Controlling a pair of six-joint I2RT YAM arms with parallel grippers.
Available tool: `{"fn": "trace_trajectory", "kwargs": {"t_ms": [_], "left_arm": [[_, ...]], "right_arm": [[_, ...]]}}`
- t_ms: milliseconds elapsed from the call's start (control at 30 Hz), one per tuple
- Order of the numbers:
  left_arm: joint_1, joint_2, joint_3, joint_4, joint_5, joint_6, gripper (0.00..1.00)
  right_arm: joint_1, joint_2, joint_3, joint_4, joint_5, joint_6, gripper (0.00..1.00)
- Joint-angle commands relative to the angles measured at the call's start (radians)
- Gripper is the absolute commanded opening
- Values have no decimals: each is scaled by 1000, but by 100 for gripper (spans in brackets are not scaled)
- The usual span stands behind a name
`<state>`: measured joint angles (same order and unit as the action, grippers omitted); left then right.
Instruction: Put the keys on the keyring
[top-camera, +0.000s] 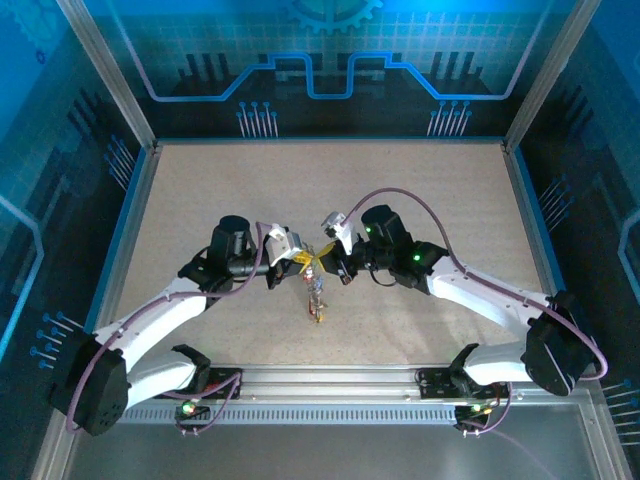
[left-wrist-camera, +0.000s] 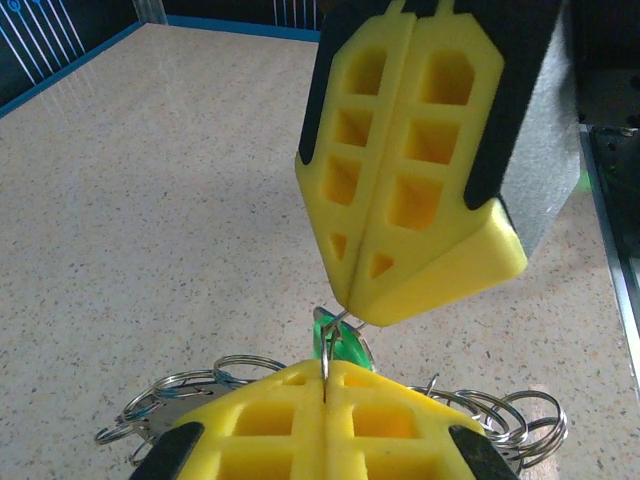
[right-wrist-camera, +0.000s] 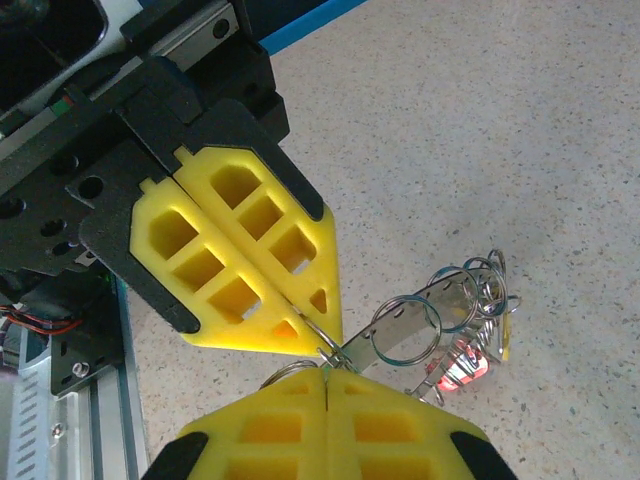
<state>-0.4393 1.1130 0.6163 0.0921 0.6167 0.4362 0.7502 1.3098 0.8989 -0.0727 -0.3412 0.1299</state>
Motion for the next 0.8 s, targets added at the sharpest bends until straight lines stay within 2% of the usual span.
{"fn": "trace_trajectory", "kwargs": {"t_ms": [0,333,567,767], "left_arm": [[4,-1,5,72,17,-28,0],[6,-18,-5,71,11,-5,0],[6,-38,-31,145,125,1,0],[6,-36,-35,146,125,5,0]], "right_arm": [[22,-4,28,30,-5,-2,0],[7,-28,18,1,27,-6,0],[3,-24,19,-21,75,5,0],[-9,-46,-7,19,55,20,0]]}}
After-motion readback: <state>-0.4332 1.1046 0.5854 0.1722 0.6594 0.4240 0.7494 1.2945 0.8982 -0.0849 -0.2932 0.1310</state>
